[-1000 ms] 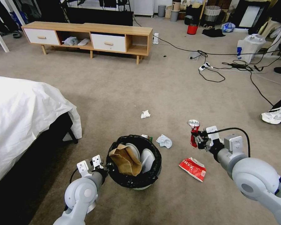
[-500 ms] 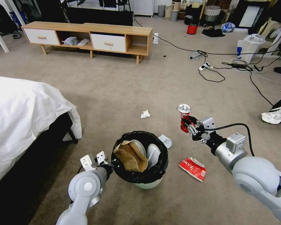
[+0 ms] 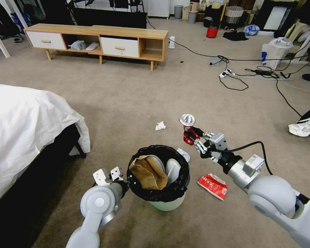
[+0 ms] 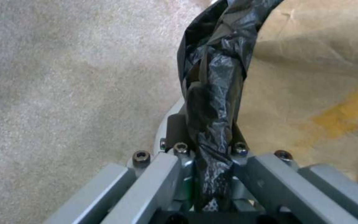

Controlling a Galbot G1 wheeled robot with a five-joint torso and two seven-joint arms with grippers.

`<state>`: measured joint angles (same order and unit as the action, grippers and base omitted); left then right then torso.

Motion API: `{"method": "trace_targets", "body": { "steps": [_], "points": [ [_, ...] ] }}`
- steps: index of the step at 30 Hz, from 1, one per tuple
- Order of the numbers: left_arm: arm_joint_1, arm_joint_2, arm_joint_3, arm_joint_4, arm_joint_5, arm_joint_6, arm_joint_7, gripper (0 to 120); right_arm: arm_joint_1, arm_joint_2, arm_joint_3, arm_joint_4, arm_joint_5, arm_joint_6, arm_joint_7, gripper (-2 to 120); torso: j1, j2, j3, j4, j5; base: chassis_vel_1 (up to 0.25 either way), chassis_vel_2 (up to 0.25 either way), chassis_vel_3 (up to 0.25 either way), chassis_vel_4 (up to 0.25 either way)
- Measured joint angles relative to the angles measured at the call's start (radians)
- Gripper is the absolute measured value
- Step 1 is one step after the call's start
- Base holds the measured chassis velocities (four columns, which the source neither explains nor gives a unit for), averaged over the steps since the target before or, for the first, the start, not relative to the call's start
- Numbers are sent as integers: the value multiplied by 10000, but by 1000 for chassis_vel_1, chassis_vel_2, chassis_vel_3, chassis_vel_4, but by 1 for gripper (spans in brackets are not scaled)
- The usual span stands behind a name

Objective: Pick up the trash bin, then pick up the garbage from the floor and place it into the trash bin.

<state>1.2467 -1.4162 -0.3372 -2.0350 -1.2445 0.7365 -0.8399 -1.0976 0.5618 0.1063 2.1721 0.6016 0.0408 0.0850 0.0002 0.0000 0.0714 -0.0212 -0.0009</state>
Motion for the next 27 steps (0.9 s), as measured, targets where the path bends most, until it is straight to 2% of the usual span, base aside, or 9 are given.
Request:
{"method": "trace_targets", "body": {
  "steps": [8, 14, 27],
  "points": [
    [-2, -49, 115, 358, 517, -2, 94, 2, 284, 21, -164, 12, -120, 63, -100, 17, 0, 0, 0, 1, 0, 0, 0, 0, 0],
    [-107, -343, 430, 741, 1193, -21, 307, 2, 228, -100, -145, 186, -302, 161, -268, 17, 0, 1, -1, 3, 3, 0, 0, 0, 0],
    [-137, -701, 719, 781, 1344, -7, 276, 2, -24, 84, -506, 134, -680, 207, -388, 17, 0, 0, 0, -3, -2, 0, 0, 0, 0]
  ]
}}
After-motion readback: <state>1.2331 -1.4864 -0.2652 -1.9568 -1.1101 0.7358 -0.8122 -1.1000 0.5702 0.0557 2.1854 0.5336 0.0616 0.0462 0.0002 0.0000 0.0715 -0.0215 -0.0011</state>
